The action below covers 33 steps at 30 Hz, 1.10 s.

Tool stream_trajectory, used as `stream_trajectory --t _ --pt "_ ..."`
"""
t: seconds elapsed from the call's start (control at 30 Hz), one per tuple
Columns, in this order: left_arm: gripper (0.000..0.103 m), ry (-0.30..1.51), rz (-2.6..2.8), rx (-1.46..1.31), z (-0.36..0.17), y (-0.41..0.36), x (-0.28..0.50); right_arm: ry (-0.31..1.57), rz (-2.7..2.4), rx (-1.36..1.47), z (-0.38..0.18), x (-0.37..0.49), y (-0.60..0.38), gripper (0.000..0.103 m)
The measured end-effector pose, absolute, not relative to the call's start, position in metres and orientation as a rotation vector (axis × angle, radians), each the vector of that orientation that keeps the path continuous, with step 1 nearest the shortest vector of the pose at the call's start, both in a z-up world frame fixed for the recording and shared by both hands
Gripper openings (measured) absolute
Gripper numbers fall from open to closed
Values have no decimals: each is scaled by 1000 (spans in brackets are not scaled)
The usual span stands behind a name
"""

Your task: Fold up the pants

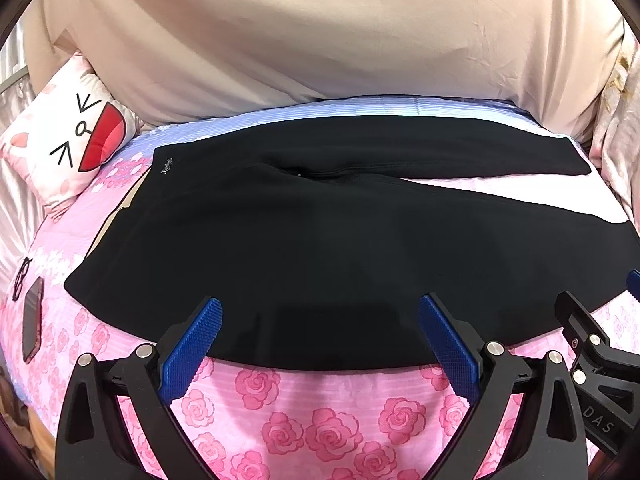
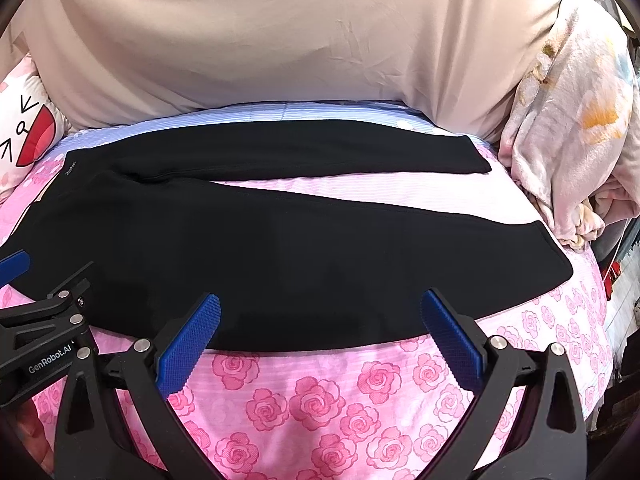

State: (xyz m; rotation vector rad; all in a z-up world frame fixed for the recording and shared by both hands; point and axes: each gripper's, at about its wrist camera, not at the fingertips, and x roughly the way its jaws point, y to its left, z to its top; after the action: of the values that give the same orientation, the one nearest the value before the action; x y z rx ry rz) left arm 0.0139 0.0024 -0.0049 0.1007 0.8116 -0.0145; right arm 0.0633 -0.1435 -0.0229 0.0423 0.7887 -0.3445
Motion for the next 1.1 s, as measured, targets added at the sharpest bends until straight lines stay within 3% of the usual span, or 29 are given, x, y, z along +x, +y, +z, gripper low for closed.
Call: stream_trajectory --t 1.1 --pt "96 808 -13 109 -6 6 12 799 -340 54 -22 66 -141 98"
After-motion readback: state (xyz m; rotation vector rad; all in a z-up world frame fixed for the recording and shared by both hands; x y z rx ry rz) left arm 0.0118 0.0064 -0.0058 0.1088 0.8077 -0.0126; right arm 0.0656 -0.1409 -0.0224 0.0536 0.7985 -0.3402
